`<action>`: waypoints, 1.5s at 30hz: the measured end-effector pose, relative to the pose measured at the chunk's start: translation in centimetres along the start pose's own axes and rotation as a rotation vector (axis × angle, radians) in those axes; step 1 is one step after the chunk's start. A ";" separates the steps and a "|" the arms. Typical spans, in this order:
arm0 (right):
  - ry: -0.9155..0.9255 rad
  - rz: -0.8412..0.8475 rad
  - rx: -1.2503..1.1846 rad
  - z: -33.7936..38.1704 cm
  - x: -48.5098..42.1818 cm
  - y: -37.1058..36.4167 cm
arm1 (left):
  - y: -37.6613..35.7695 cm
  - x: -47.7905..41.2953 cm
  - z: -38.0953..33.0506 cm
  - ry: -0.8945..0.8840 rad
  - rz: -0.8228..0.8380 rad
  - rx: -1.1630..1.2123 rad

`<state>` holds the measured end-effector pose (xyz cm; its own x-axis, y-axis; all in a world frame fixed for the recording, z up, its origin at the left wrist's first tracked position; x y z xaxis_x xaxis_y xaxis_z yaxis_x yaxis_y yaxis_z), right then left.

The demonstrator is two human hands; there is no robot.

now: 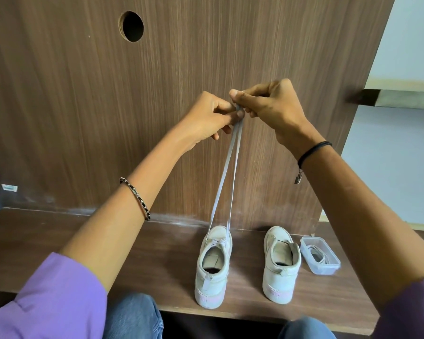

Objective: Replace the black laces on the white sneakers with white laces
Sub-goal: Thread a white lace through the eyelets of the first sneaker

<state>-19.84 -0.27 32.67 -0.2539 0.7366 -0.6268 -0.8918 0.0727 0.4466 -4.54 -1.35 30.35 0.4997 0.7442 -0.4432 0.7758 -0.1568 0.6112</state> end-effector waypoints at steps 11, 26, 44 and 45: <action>0.058 0.056 -0.045 -0.1 0.5 -1.1 | 0.7 -0.1 0.6 0.045 -0.102 -0.007; 0.071 -0.015 -0.147 -0.7 0.6 -0.9 | 1.1 -0.3 -0.4 -0.045 -0.103 -0.066; -0.154 0.274 -0.154 -5.0 4.7 -4.4 | 1.1 0.1 0.4 -0.009 -0.162 0.059; -0.194 0.323 -0.111 -6.0 5.5 -5.3 | 1.1 0.1 0.3 -0.020 -0.168 0.066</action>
<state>-18.70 -0.63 23.03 -0.4621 0.8237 -0.3286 -0.8154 -0.2490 0.5227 -3.49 -1.68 30.78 0.3682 0.7505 -0.5488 0.8721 -0.0743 0.4836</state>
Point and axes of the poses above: each hand's wrist, its own x-axis away from the middle knuckle, its own y-axis out of the back of the hand, z = x × y, the point moved 6 cm from there along -x, towards the middle knuckle, and after that the axes turned 12 degrees about z, right-handed, at the moved point
